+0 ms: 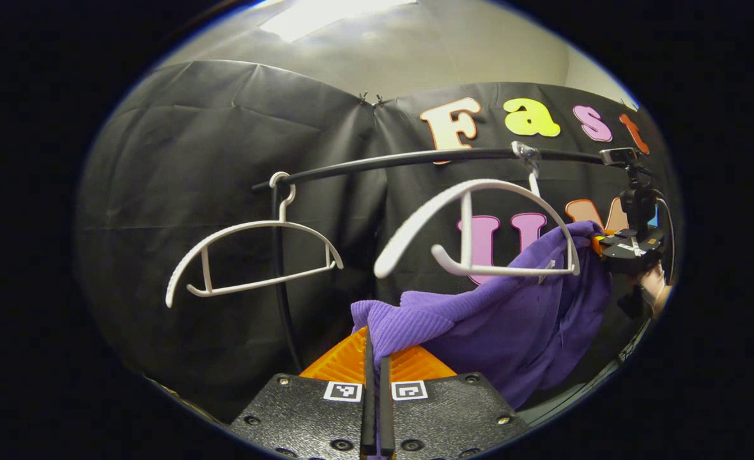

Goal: Grasp the clothes on the hanger with both hands and then place them into the laundry hamper below.

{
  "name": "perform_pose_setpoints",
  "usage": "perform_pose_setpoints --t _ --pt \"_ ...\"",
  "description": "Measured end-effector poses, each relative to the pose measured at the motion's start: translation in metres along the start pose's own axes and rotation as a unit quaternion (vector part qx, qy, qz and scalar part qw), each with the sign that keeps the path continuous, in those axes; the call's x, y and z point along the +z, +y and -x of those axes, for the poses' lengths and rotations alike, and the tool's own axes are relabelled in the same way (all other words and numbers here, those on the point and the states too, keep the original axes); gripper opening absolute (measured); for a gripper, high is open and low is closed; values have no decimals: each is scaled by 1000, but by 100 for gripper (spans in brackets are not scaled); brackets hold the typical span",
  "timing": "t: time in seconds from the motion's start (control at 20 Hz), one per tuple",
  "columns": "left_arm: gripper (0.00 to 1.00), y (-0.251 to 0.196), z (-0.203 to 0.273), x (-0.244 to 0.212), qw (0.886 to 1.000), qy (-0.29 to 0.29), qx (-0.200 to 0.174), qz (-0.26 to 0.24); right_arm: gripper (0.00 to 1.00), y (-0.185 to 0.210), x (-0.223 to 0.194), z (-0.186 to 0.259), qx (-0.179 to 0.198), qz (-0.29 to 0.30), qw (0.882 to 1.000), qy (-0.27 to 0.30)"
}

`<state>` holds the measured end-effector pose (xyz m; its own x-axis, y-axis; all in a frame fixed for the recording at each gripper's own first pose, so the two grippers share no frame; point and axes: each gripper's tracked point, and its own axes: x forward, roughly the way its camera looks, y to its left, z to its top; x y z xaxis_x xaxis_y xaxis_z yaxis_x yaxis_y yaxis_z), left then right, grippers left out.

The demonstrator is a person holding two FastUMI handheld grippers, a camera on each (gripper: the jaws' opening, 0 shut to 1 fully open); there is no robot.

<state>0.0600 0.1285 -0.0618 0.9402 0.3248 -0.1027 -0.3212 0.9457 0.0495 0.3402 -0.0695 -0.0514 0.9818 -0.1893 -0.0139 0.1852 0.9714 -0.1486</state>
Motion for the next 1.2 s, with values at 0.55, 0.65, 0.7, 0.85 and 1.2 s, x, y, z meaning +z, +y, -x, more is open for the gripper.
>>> perform_pose_setpoints --t 0.55,0.65,0.7,0.85,1.2 --pt "3 -21 -4 -29 999 30 -21 -25 2 -15 -63 23 -3 37 998 58" --pt "4 -24 -5 -37 999 37 -24 -26 2 -13 -77 30 1 43 996 72" --pt "4 -25 -5 -41 998 41 -25 -27 2 -11 -85 33 4 43 996 80" --pt "3 -29 -6 -50 998 49 -33 -38 2 -3 -102 45 18 46 994 92" --pt "3 -60 -9 -72 994 65 -69 -61 2 64 -125 92 103 47 988 110"
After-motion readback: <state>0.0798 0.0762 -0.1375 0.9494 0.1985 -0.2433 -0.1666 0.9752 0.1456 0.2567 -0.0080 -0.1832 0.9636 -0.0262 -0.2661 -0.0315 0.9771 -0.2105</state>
